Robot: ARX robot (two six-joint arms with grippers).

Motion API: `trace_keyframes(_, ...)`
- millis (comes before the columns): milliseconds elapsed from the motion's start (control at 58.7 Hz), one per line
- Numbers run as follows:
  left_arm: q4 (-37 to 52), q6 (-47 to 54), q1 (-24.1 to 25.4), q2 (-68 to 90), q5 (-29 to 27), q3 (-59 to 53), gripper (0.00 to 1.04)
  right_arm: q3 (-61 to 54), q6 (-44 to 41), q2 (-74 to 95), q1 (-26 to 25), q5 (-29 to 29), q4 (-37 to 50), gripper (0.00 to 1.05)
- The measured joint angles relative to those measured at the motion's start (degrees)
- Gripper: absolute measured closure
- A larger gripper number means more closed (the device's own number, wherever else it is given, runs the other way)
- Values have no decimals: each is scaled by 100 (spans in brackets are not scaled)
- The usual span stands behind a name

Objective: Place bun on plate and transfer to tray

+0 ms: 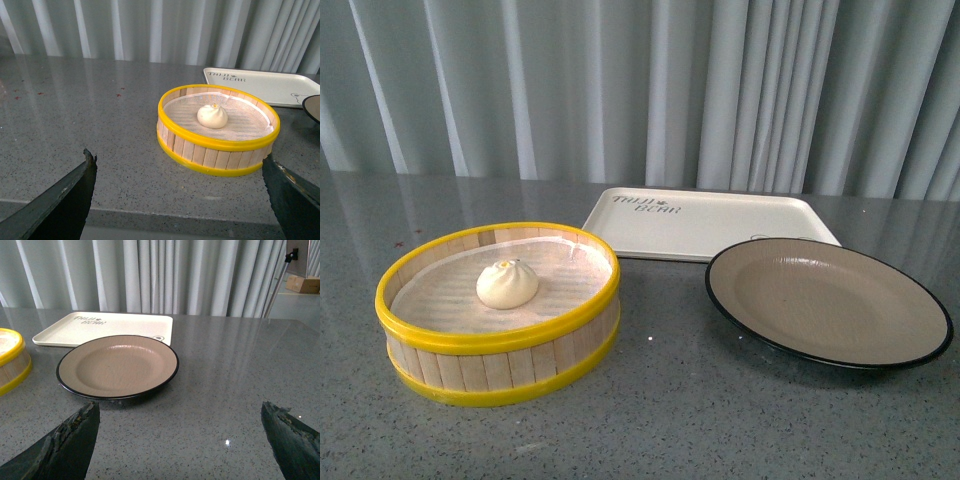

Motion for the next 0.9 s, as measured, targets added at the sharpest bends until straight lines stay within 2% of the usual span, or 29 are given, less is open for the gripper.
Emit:
trace_keyframes(102, -33, -44, -15, 28, -42, 9, 7, 0, 0, 0, 0, 0, 0, 8)
trace_keyframes(136, -216, -374, -44, 219, -315, 68, 7, 0, 0, 0, -2, 0, 0, 8)
trace_keyframes(204, 153, -1045, -39, 859, -343, 109, 7, 0, 0, 0, 0, 0, 0, 8)
trace_keyframes(358, 2457, -1753, -68, 3161, 227, 518, 7, 0, 0, 2, 0, -2, 0, 8)
trace_keyframes(426, 3563, -1659, -195, 4286, 529, 872, 7, 0, 0, 0, 0, 0, 0, 8)
trace_keyframes(528, 4715, -1322, -369, 6159, 890, 1626, 7, 0, 0, 0, 0, -2, 0, 8)
trace_keyframes(681, 4863, -588, -557, 7991, 909, 2712, 7, 0, 0, 0, 0, 0, 0, 8)
trace_keyframes(903, 4098, 874, -824, 9073, 898, 4116, 7, 0, 0, 0, -2, -2, 0, 8)
